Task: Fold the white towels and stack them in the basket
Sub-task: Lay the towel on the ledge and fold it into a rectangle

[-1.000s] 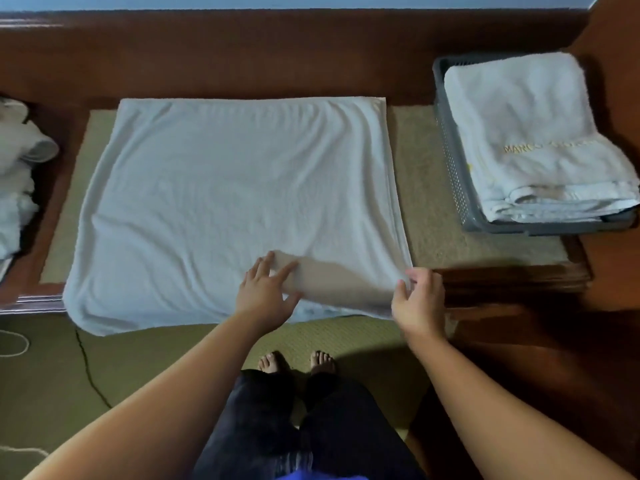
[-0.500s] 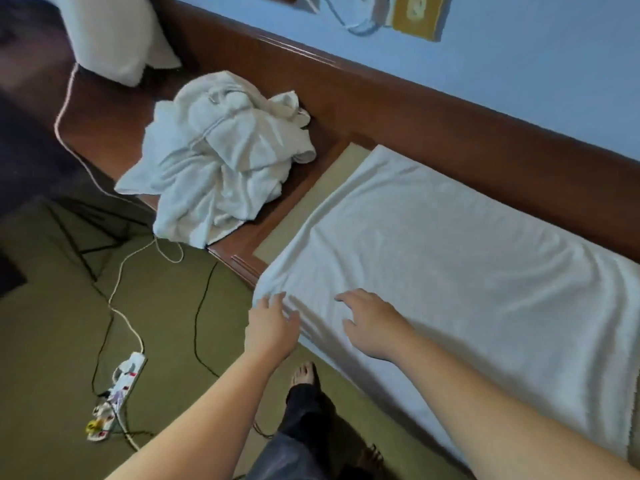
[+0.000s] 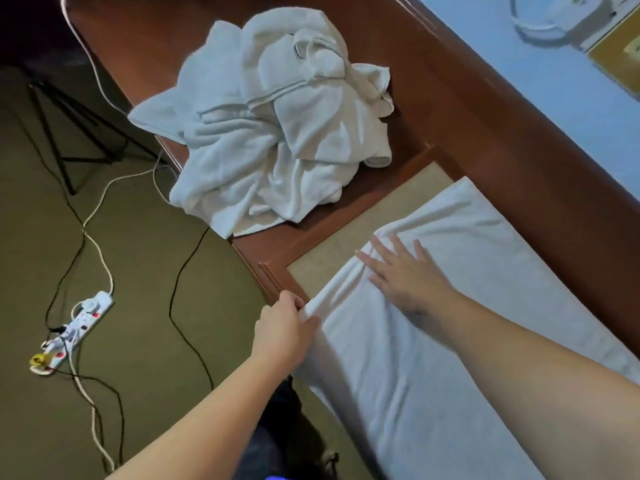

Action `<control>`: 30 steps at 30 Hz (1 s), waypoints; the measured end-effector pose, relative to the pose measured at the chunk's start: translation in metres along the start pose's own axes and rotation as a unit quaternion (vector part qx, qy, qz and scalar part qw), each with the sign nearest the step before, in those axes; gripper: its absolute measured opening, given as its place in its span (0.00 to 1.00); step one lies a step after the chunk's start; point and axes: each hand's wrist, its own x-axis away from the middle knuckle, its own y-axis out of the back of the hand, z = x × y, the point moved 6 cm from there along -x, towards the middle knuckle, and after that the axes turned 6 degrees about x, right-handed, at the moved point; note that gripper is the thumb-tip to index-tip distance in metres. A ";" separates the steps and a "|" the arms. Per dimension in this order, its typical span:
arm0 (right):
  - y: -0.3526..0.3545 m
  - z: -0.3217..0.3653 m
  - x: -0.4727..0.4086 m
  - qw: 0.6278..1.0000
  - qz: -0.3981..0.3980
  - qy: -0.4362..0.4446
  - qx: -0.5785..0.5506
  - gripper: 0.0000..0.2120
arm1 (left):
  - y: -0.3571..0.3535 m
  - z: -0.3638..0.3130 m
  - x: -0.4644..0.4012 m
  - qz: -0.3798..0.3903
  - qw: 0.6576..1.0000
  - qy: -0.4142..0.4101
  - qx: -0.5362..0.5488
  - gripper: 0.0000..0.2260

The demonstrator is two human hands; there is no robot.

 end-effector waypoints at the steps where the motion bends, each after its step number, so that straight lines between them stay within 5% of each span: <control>1: 0.000 -0.024 -0.005 1.000 0.002 -0.026 -0.007 0.27 | 0.000 -0.003 -0.002 0.008 1.000 -0.002 -0.019 0.12; 5: 0.006 -0.104 -0.026 0.994 0.022 -0.111 -0.008 0.27 | 0.003 -0.015 -0.011 -0.003 0.991 -0.047 -0.122 0.10; 9: 0.022 -0.142 -0.051 0.992 0.018 -0.126 0.002 0.28 | -0.001 -0.021 -0.018 0.004 0.995 -0.068 -0.077 0.14; 13: 0.054 -0.110 -0.060 0.996 -0.058 0.067 0.029 0.27 | -0.005 -0.031 -0.017 0.008 0.996 -0.076 -0.051 0.13; 17: 0.062 -0.054 -0.057 0.980 0.002 0.181 0.077 0.25 | -0.013 -0.038 -0.020 0.009 0.989 -0.077 -0.126 0.13; 24: 0.056 -0.039 -0.055 0.963 0.047 0.215 0.153 0.14 | -0.022 -0.046 -0.016 0.020 0.975 -0.195 -0.102 0.10; 30: 0.054 -0.120 -0.046 0.981 0.074 0.126 0.125 0.09 | -0.022 -0.033 -0.007 0.010 0.963 -0.214 -0.166 0.16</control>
